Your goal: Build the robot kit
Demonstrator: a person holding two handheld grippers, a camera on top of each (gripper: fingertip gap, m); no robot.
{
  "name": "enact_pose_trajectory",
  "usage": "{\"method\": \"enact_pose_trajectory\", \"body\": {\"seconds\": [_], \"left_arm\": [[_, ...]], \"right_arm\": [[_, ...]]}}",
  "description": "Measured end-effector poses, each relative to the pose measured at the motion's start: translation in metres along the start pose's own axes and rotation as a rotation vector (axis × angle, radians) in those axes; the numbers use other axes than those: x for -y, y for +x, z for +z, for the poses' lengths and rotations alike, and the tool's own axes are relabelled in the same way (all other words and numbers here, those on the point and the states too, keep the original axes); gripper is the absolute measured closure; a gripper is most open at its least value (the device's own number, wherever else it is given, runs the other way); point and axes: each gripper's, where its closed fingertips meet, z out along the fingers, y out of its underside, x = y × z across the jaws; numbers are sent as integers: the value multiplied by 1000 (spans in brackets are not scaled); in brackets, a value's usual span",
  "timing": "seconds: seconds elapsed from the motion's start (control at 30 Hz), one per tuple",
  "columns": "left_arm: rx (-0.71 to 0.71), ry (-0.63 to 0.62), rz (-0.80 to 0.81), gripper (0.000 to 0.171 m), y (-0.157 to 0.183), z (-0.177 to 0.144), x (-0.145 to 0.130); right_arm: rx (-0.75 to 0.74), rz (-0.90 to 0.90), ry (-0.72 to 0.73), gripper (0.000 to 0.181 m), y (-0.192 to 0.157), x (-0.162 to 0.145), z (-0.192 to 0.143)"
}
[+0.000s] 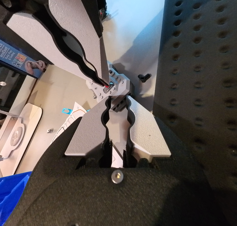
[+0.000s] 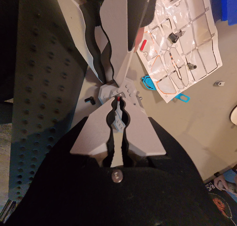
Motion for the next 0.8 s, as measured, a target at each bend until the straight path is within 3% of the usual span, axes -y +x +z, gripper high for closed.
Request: {"method": "enact_pose_trajectory", "body": {"seconds": [0.4,0.8], "left_arm": [[3,-5,10,151,1,0,1],[0,-4,9,151,1,0,1]], "right_arm": [[-33,226,-18,180,0,-1,1],[80,237,-9,181,0,0,4]]}}
